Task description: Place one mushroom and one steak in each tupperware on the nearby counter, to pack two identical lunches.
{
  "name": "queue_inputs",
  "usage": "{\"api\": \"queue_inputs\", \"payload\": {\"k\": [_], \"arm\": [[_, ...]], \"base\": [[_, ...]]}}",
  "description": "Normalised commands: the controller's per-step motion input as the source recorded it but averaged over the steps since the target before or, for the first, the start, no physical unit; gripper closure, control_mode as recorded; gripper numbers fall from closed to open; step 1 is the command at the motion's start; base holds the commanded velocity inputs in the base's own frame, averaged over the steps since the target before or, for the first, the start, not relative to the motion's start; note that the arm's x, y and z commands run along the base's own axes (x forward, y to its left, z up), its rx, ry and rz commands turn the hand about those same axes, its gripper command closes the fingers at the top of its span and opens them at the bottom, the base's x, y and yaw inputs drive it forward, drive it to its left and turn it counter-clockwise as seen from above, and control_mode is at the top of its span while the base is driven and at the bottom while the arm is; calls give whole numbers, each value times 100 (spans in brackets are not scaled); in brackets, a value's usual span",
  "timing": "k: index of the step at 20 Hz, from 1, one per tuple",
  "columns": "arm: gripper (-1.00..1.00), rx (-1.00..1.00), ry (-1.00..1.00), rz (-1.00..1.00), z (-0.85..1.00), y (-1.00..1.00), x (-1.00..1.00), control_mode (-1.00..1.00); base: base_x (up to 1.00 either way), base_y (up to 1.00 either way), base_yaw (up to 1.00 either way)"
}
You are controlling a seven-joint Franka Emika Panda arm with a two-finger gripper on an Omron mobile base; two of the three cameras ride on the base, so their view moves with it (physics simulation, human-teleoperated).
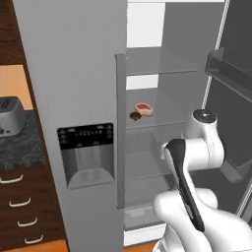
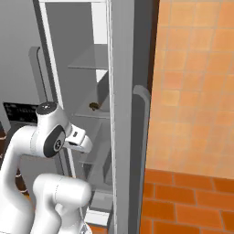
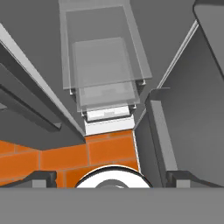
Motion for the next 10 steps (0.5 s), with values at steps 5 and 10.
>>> {"api": "queue_inputs", "payload": {"k": [5, 10], "arm": [[-100, 0, 0, 0, 0, 0, 0, 100], [-100, 0, 0, 0, 0, 0, 0, 100]], "base": [[39, -11, 0], [43, 1, -1]]}}
